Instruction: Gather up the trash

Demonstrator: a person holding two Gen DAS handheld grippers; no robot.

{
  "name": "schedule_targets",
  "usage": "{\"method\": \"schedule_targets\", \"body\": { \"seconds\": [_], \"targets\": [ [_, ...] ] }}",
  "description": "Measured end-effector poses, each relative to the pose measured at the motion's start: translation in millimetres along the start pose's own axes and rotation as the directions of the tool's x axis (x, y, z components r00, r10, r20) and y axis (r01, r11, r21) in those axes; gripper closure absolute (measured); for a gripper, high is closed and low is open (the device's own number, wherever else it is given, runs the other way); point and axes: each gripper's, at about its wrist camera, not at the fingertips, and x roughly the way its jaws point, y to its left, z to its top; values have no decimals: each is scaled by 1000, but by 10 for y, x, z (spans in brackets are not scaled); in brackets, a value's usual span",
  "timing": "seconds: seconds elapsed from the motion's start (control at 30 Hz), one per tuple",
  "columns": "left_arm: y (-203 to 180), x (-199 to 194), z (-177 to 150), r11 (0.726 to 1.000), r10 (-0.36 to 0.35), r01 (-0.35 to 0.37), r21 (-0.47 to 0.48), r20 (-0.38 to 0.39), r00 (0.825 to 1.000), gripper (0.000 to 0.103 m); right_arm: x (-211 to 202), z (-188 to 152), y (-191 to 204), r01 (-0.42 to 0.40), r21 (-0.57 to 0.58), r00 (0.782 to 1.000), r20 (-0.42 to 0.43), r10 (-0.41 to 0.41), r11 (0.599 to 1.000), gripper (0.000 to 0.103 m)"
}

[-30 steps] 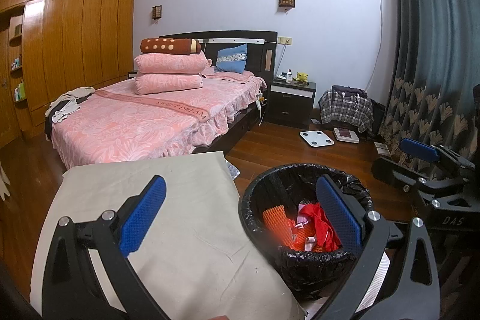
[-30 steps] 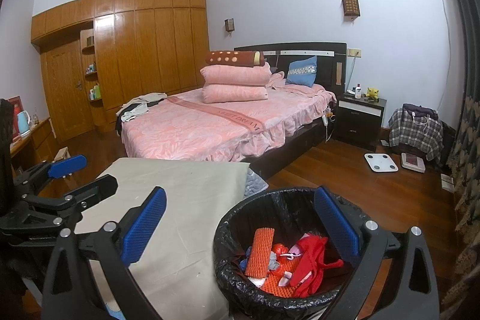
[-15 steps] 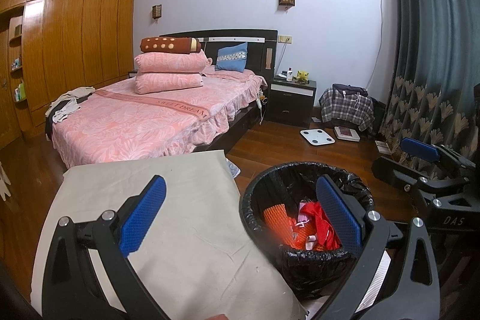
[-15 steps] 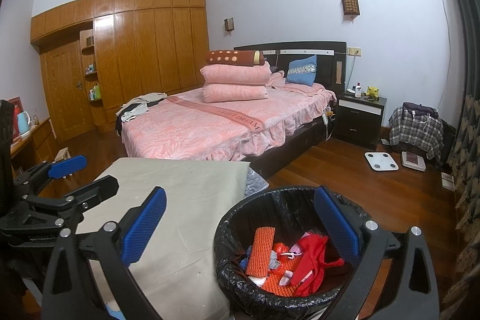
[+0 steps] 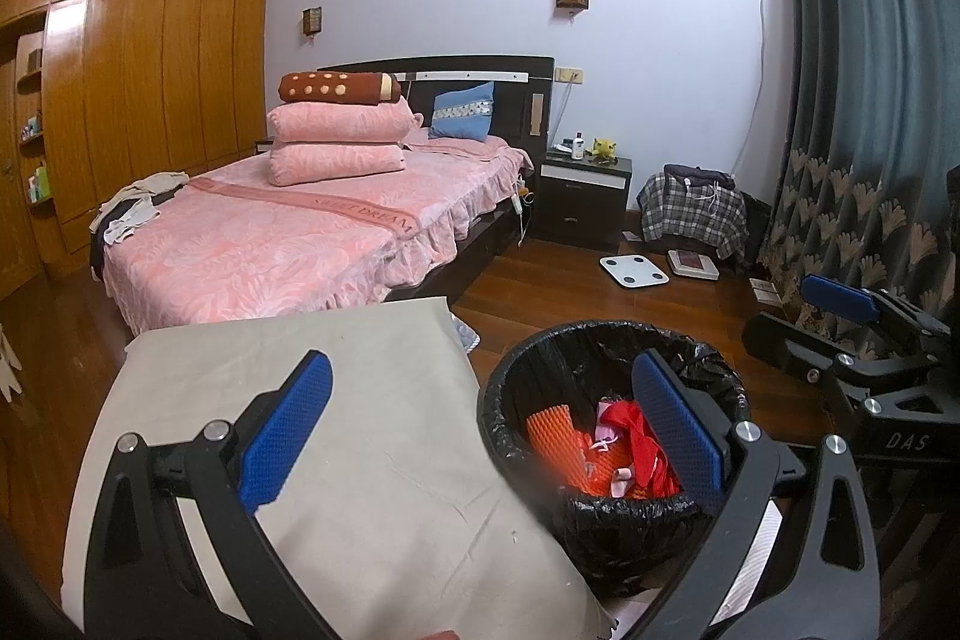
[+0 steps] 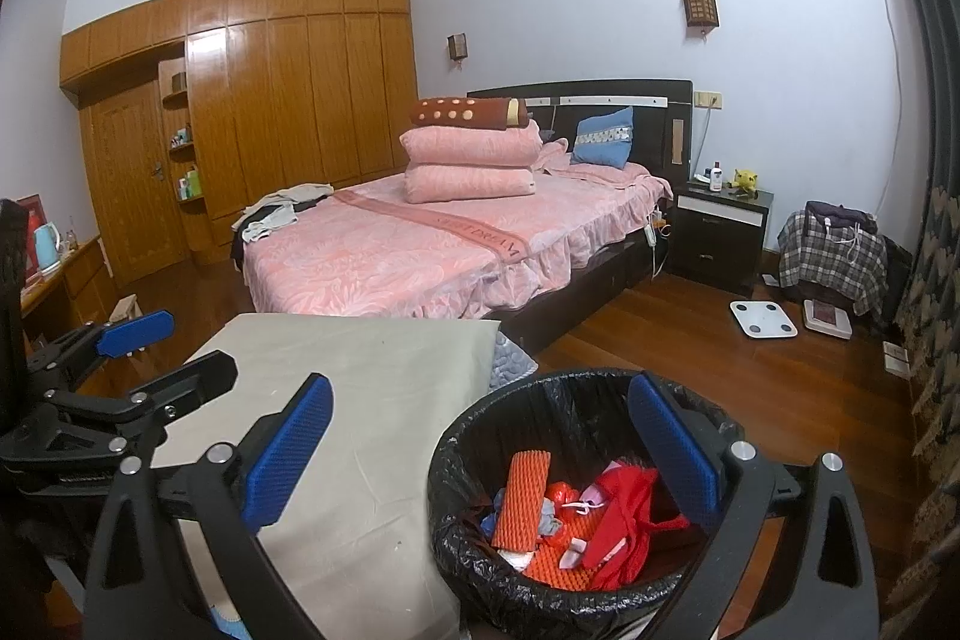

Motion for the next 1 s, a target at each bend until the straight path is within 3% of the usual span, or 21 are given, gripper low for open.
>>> {"method": "schedule_targets", "body": {
  "seconds": [1.0],
  "targets": [
    [45, 19, -81, 1000, -1, 1, 1, -13, 1000, 6, 29, -108, 63, 0, 5, 1000, -12, 0, 1000, 6]
  ]
}}
